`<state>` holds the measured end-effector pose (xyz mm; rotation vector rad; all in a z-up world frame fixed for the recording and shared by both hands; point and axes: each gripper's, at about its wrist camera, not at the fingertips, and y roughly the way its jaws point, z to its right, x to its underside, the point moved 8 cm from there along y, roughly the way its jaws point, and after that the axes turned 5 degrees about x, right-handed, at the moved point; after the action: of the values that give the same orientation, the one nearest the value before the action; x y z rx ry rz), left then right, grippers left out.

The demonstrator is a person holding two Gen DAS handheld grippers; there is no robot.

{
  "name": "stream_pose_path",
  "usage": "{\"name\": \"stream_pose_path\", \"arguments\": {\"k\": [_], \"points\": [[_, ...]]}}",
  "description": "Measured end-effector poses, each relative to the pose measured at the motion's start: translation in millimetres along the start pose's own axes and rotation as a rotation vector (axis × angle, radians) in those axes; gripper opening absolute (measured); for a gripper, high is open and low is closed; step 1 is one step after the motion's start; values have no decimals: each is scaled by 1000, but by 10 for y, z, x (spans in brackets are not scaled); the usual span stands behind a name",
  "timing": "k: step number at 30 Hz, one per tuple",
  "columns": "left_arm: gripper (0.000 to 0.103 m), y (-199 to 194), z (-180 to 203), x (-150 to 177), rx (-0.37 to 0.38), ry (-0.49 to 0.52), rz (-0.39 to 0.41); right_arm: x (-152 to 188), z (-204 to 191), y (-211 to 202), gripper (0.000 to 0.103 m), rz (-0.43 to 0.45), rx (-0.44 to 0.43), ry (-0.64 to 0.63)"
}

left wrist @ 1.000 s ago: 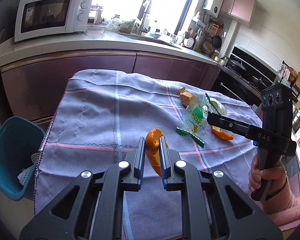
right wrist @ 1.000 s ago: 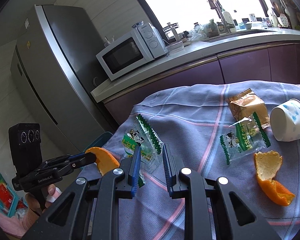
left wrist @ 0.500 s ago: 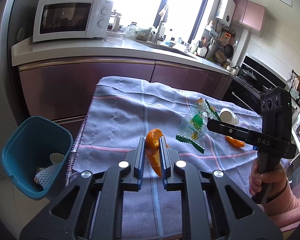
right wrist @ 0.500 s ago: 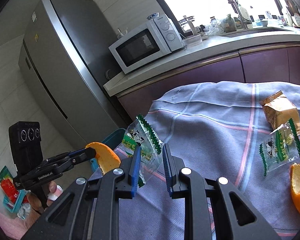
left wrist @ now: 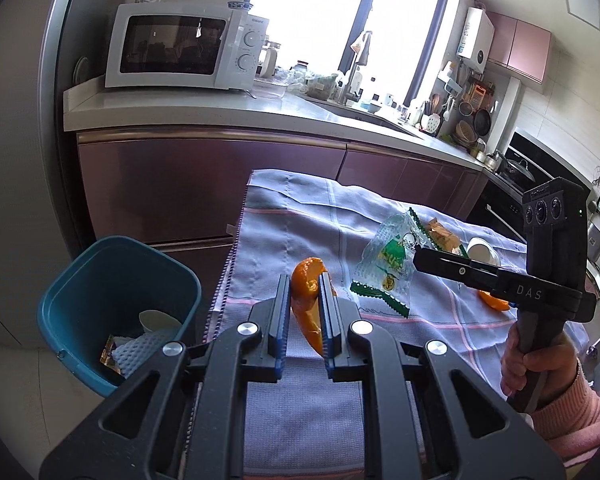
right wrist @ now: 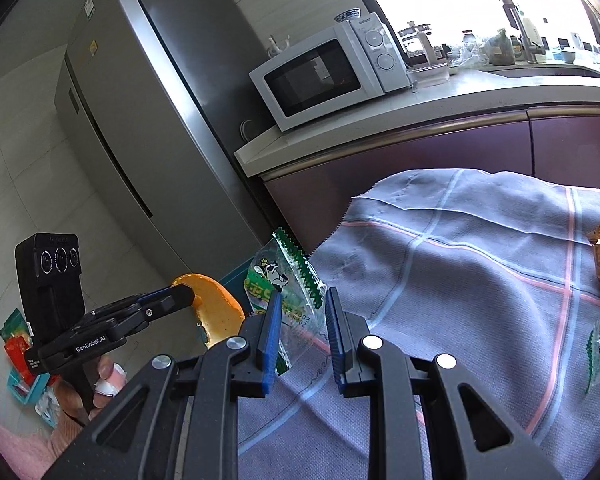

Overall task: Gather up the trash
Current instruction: 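Lift the orange peel and green wrapper and carry them toward the teal bin, then lower the peel and wrapper into the teal bin and open both tools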

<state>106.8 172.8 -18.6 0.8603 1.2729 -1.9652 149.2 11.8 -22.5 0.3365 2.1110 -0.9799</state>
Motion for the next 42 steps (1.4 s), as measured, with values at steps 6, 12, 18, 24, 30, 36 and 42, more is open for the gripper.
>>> {"name": "stream_pose_path", "arguments": {"k": [6,12,18,24,30,36,42], "points": [[14,-120,-182,-47,-26,-19,26,-49,-171,180,21,-19,-25,-24],[14,-228,-383,-79,-58,-45,49,-106,-319,364,21,-37,-40,-52],[14,-334,-641,-95,-101,-72,67,-144,-410,533,21,-56,-56,-57],[14,-401,-899,-131,-148,-90,77,-169,-525,738,21,-80,-65,-80],[14,-400,-1136,-140,-188,-111,72,-157,-641,983,21,-116,-72,-95],[14,-333,-1393,-132,-228,-139,63,-160,-712,1222,21,-157,-76,-108],[14,-223,-1611,-103,-258,-169,47,-170,-769,1453,21,-191,-68,-130]]}}
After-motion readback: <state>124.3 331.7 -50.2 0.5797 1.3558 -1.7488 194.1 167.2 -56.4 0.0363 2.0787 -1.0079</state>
